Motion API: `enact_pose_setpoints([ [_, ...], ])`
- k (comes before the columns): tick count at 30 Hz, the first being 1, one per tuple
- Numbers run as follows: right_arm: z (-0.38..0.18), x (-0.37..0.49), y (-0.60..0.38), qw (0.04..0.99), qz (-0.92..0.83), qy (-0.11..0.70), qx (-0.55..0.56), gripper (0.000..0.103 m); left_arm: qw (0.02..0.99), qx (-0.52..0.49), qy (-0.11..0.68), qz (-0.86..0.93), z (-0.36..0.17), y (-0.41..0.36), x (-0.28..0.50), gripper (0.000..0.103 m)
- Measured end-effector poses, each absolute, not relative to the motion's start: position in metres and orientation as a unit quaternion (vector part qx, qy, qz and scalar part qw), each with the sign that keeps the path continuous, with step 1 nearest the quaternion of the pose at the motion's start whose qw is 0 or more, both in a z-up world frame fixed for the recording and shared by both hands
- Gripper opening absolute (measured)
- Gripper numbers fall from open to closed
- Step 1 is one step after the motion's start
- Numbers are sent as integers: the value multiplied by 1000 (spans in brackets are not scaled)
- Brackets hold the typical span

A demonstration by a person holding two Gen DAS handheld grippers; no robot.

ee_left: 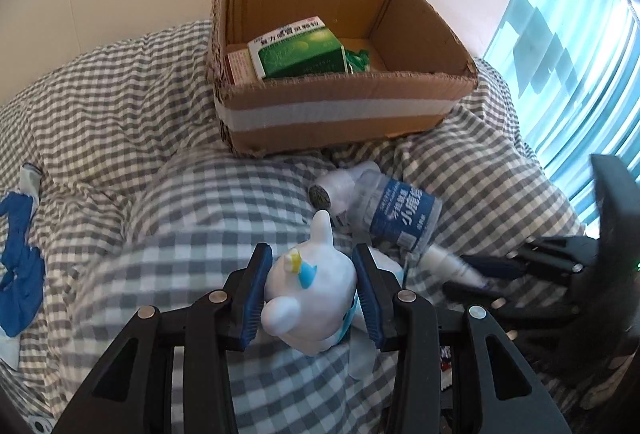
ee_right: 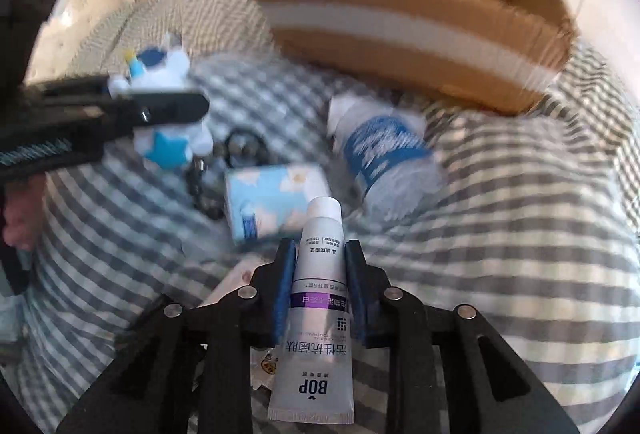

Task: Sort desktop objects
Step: 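Carry the plush toy and white tube into the cardboard box and release both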

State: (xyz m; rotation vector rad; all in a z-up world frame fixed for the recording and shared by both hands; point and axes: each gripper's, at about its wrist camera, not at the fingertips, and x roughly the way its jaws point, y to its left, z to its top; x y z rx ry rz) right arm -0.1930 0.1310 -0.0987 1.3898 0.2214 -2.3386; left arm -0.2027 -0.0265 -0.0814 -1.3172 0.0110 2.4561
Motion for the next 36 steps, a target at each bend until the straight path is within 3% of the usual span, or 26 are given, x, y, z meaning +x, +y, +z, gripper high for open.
enact_pose_setpoints([
  [5,-51,-205,158,189,-877,42,440,25,182,-445,-16,877,-54,-27,-224,42],
  [13,35,-275,171,173,-924,55,336,25,206,-359,0,910,18,-2,-290,42],
  [23,23,-406,176,159,-925,26,345,25,188,-362,20,913,-12,33,-417,42],
  [25,14,-415,179,163,-922,23,352,25,181,-361,29,914,-23,37,-433,51],
  [27,9,-418,186,168,-922,16,350,28,171,-358,27,917,-27,36,-438,71],
  [28,10,-419,190,171,-922,16,347,36,167,-359,19,918,-27,33,-440,85],
  [29,12,-417,193,169,-924,16,342,50,163,-360,9,919,-27,30,-440,91],
  [31,18,-407,200,155,-934,10,323,60,161,-369,-15,915,-24,24,-438,92],
  [36,26,-378,219,143,-940,-15,310,61,148,-380,-32,912,-8,1,-403,92],
])
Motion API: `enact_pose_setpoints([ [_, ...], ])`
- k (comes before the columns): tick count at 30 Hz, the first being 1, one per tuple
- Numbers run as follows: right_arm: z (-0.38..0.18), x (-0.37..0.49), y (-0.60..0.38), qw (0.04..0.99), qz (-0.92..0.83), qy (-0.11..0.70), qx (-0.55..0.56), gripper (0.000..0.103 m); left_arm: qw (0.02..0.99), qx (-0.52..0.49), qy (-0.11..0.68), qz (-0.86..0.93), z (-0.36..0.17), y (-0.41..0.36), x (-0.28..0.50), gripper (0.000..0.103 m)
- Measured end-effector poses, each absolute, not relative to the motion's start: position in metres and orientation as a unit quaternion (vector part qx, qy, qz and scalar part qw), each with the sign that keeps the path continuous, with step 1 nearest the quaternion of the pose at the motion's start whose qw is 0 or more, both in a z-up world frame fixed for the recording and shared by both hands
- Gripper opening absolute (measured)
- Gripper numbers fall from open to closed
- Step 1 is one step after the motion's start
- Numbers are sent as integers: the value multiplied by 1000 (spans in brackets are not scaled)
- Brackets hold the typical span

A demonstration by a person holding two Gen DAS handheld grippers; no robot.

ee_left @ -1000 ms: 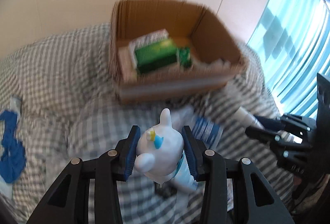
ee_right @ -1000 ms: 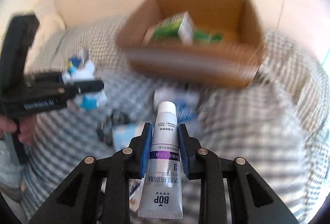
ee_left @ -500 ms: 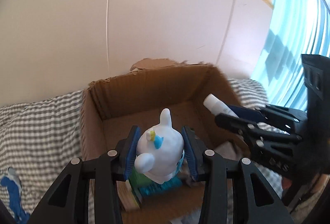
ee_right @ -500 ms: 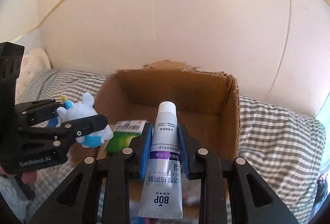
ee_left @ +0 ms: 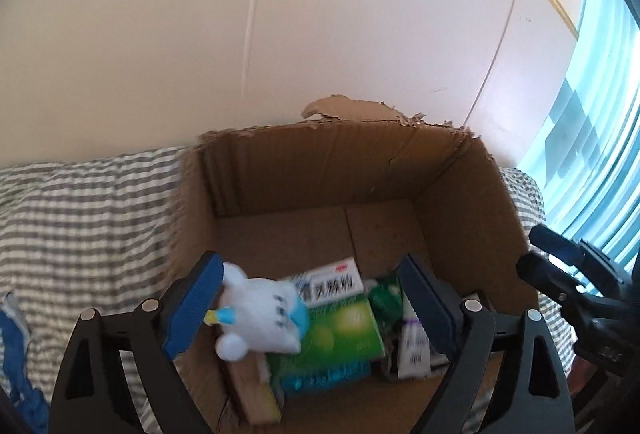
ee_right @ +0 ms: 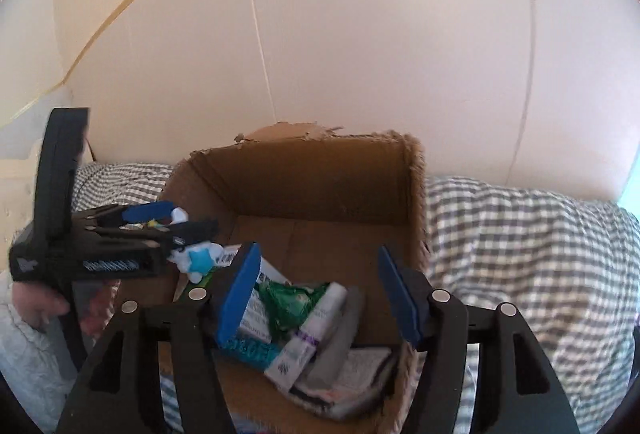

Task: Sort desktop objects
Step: 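Move both grippers back toward the pile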

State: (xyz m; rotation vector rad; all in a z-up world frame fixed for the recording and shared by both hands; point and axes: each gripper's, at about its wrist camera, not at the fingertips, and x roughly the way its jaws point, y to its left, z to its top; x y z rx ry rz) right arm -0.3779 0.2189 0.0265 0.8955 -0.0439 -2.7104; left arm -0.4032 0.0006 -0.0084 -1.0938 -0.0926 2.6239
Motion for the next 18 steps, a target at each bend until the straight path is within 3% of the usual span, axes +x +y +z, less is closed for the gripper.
enact_pose_setpoints([
  [9,4,-302,213,144,-927,6,346,62,117,-369,-7,922,21,-29,-303,97],
  [18,-10,-231,189,184,-909,39,372,62,126,-429,-26,894,-26,-37,-211,97],
])
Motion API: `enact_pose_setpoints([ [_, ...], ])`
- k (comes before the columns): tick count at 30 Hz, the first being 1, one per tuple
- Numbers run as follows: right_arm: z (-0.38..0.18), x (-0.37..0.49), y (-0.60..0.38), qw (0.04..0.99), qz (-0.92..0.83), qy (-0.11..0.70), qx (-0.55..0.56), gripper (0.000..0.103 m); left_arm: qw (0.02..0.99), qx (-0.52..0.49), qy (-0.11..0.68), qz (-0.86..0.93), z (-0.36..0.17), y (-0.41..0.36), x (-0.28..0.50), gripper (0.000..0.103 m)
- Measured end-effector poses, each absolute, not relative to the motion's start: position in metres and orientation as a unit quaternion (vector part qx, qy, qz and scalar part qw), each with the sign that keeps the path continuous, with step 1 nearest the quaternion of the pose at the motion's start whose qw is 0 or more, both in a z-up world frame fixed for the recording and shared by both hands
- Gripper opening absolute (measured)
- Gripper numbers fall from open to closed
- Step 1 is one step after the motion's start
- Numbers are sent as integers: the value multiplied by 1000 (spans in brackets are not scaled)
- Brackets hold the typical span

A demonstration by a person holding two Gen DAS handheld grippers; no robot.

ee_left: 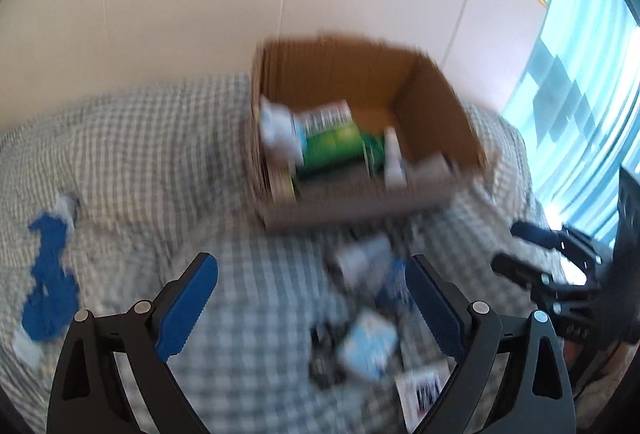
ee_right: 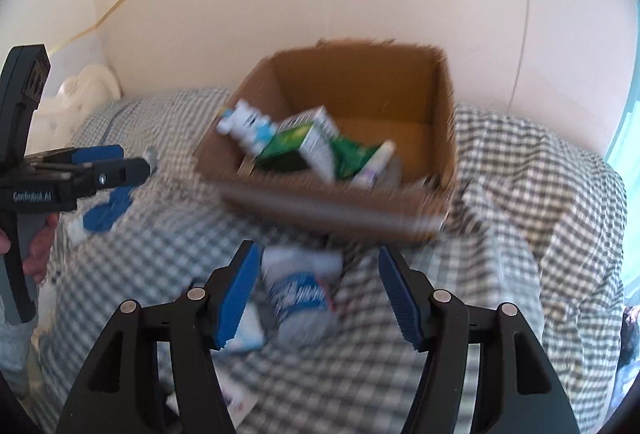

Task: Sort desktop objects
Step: 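Move both grippers back toward the pile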

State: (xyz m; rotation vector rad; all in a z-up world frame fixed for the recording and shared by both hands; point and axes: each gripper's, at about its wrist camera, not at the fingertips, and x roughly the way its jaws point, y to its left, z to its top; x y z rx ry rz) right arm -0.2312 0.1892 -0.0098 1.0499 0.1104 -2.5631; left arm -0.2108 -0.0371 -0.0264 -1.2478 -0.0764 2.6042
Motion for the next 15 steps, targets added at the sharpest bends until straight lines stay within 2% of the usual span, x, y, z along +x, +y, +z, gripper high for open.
enact_pose_setpoints([
  [4,-29,-205,184,188,-899,39,394,62,152,-483,-40,861,-64,-27,-168,97],
  [15,-46,-177,178,182,-891,47,414,62,219,-576,1,787,-126,20,-101,97],
])
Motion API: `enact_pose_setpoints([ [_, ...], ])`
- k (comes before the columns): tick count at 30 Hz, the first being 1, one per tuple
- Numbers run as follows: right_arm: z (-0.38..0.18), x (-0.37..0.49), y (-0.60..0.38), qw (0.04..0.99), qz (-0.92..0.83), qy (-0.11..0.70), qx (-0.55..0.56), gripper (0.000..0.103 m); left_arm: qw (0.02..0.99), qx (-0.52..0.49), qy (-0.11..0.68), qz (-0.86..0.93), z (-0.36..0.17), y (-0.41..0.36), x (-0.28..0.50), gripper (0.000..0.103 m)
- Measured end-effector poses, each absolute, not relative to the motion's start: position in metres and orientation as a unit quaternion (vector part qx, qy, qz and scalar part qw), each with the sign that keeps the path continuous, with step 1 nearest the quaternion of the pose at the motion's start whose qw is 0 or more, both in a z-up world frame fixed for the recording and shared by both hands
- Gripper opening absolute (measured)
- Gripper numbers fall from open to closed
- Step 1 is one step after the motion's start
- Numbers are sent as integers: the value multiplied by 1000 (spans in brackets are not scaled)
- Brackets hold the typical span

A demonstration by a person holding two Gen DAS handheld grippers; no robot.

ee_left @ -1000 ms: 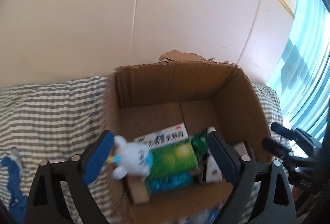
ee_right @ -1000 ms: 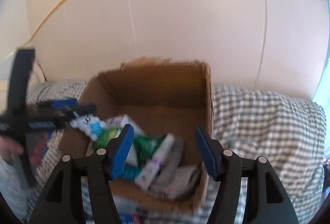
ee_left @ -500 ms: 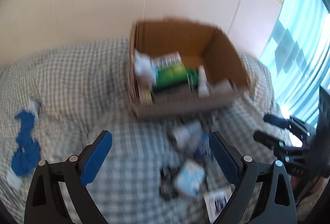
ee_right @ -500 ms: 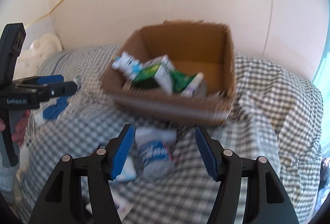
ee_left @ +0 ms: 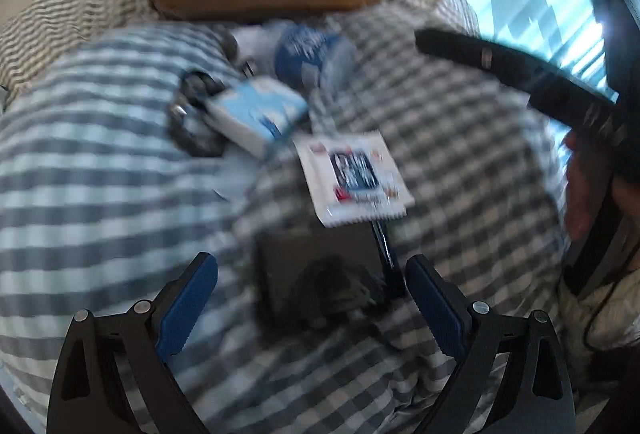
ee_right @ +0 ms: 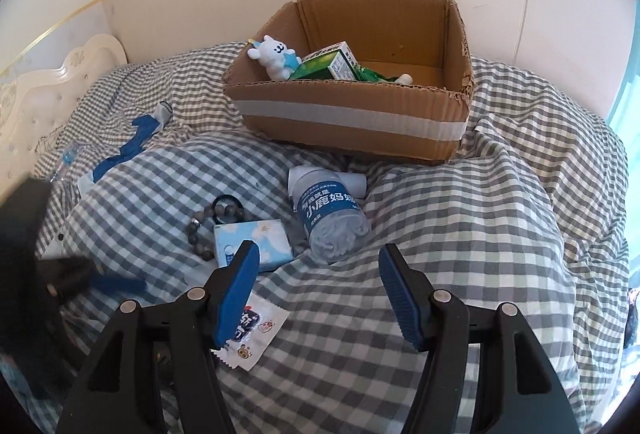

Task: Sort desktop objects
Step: 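Move both grippers back toward the pile, then grasp the black plastic item with the left gripper while the right gripper grasps the white snack packet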

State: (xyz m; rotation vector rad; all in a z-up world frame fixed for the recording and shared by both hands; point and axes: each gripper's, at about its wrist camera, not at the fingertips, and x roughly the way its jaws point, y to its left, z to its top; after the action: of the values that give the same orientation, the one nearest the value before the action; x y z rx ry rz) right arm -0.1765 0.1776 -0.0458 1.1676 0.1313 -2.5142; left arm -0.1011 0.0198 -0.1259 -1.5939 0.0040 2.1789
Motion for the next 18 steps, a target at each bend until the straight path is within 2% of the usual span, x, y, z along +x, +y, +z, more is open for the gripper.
enact_pose_setpoints([
  [6,-49,-171,171,188,-888,60,416,62,227,-581,34,781,-142,41,-100,97],
  [7,-50,-171,170,188,-886,61,419,62,224,-580,37,782,-143,42,-99,94],
  [8,-51,-170,170,189,-886,62,420,62,224,-578,38,784,-143,42,-98,80],
  [13,-53,-167,168,193,-885,65,420,62,227,-564,1,794,-128,25,-95,80],
  [18,-56,-165,162,212,-877,68,426,64,201,-516,-22,833,-87,-10,-94,80],
])
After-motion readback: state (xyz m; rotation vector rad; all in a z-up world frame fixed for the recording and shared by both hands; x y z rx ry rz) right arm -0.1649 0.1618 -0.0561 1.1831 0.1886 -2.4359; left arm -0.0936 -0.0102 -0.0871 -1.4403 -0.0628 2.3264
